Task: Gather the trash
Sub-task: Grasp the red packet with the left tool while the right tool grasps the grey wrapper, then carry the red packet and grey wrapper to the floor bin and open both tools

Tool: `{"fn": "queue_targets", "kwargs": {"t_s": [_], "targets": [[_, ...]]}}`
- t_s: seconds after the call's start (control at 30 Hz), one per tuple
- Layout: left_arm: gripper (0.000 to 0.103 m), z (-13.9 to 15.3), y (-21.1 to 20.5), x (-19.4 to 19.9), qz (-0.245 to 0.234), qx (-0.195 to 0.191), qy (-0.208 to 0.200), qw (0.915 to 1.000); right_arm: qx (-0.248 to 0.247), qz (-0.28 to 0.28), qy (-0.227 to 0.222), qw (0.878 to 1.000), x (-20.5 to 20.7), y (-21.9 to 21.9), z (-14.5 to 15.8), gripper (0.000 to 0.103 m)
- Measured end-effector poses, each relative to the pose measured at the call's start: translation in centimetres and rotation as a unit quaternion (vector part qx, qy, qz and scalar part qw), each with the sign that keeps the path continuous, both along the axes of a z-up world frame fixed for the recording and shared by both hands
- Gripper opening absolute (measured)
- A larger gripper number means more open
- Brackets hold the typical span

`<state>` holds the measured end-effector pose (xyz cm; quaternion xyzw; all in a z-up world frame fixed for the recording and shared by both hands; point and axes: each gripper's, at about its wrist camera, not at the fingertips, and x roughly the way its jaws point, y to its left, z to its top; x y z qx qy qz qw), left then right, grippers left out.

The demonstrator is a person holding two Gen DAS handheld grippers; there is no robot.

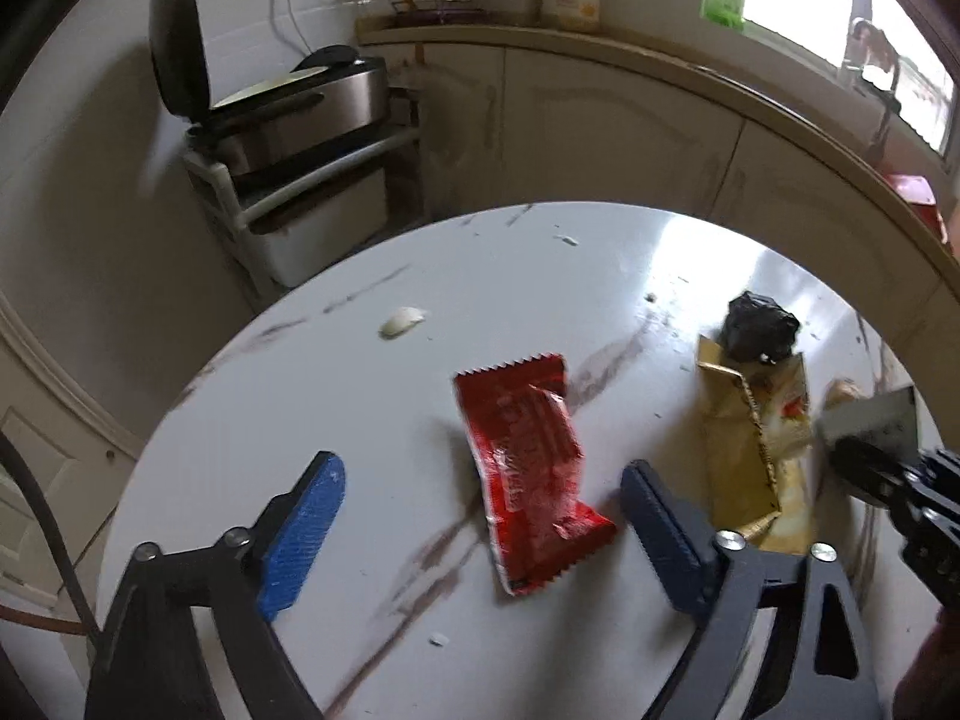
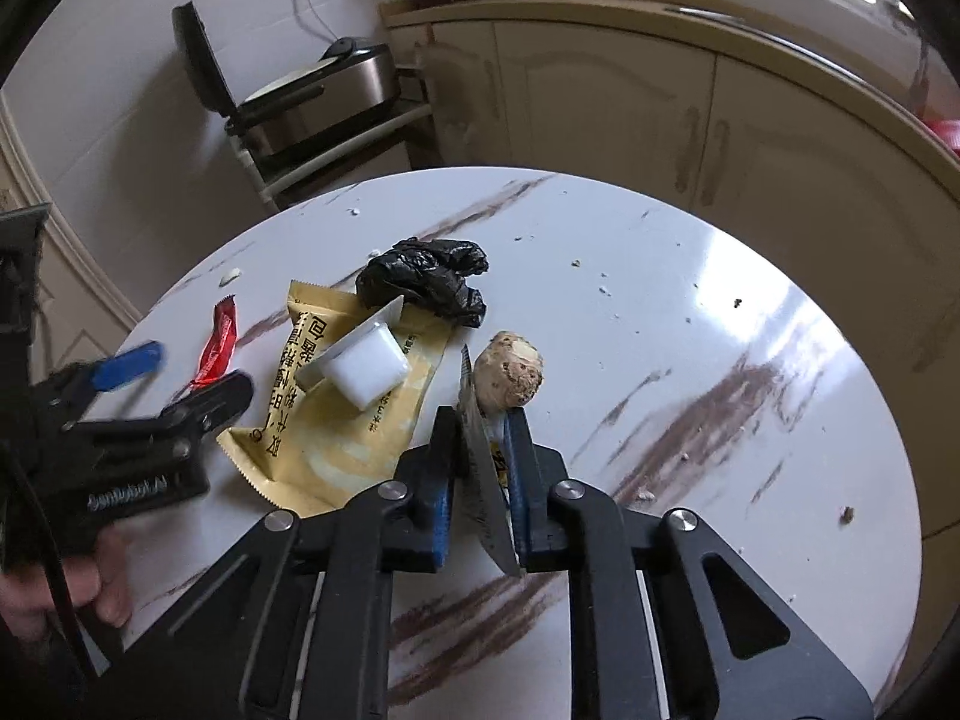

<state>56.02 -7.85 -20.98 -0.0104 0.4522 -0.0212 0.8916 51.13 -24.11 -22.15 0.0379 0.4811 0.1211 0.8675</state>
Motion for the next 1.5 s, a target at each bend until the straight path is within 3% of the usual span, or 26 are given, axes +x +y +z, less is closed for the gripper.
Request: {"fn": "queue_targets", "kwargs": {"t_s": [0.07, 0.13, 0.23, 0.33, 0.67, 1.03, 1.27, 1.5], "targets": [[0.068, 0.0, -0.1, 0.6, -0.009, -0.007, -0.009, 0.9999, 0.008, -0.006, -0.002, 1.0, -0.5, -0.7, 0.2, 0.014], [0.029, 0.1, -0.1, 0.7, -0.019, -0.017, -0.014, 0.9996, 0.015, -0.011, -0.004, 1.0, -1.0, -1.3, 0.4, 0.014], [0.021, -0.1, 0.4, 1.1, -0.03, -0.049, -0.006, 0.9983, 0.025, -0.018, -0.004, 1.0, -1.9, -2.2, 0.7, 0.014], [0.013, -0.1, 0.6, 0.6, -0.04, -0.055, -0.009, 0.9976, 0.033, -0.023, -0.004, 0.999, -2.9, -3.1, 1.0, 0.008], [0.013, -0.2, 0.8, -3.3, -0.039, -0.072, -0.003, 0.9967, 0.058, -0.036, -0.011, 0.998, -7.0, -5.9, 2.3, 0.005], [0.013, 4.0, -0.5, -12.4, -0.075, -0.088, -0.032, 0.9928, 0.089, -0.053, -0.027, 0.994, -12.0, -8.6, 4.0, 0.005], [0.013, 7.0, -4.7, -17.7, -0.122, -0.094, -0.05, 0.9868, 0.111, -0.066, -0.044, 0.991, -15.3, -11.2, 5.2, 0.005], [0.013, 8.6, -10.3, -20.6, -0.182, -0.089, -0.063, 0.9773, 0.118, -0.102, -0.066, 0.986, -19.2, -15.8, 6.5, 0.005]]}}
